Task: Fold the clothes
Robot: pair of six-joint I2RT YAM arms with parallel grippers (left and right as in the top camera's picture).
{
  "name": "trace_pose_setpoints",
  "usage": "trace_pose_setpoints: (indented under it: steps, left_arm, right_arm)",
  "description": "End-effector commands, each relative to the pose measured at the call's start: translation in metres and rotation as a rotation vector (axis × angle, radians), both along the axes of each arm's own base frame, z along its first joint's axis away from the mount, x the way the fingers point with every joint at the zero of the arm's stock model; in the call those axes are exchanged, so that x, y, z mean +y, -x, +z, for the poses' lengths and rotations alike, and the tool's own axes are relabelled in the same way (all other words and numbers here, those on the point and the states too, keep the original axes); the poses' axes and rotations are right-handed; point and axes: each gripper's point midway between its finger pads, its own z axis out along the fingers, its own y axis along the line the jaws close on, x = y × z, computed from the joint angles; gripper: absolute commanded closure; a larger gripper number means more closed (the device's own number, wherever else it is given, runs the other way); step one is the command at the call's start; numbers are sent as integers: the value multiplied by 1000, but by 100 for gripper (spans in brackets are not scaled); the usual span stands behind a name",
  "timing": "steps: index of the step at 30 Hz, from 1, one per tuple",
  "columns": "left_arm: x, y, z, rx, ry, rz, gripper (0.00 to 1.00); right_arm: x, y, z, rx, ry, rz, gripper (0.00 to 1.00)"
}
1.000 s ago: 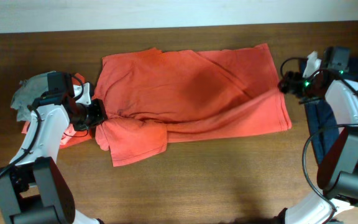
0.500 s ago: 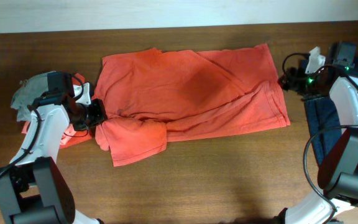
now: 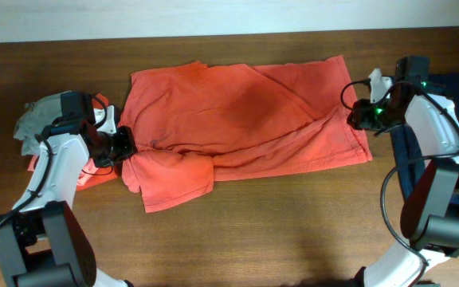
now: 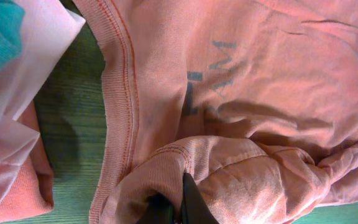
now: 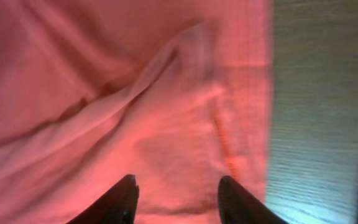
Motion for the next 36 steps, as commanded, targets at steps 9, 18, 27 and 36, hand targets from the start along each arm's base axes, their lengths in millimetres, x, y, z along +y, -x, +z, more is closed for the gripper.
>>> trace_pose_setpoints:
  steps: [9,18,27,36]
  left_arm:
    - [-42,-11,25,-92,289,-75,100]
    - [-45,-31,38,-194,321,-89,100]
    - [13,-48,16,-184,0,104,99]
    - [7,-50,17,-194,-1,84,99]
  right_arm:
    - [152,31,-17,53,71,601,70]
    - [198,46,-36,71,138,764,69]
    - [139,25,-46,118,216,528,69]
    - [100,21,-45,147,137,364,69]
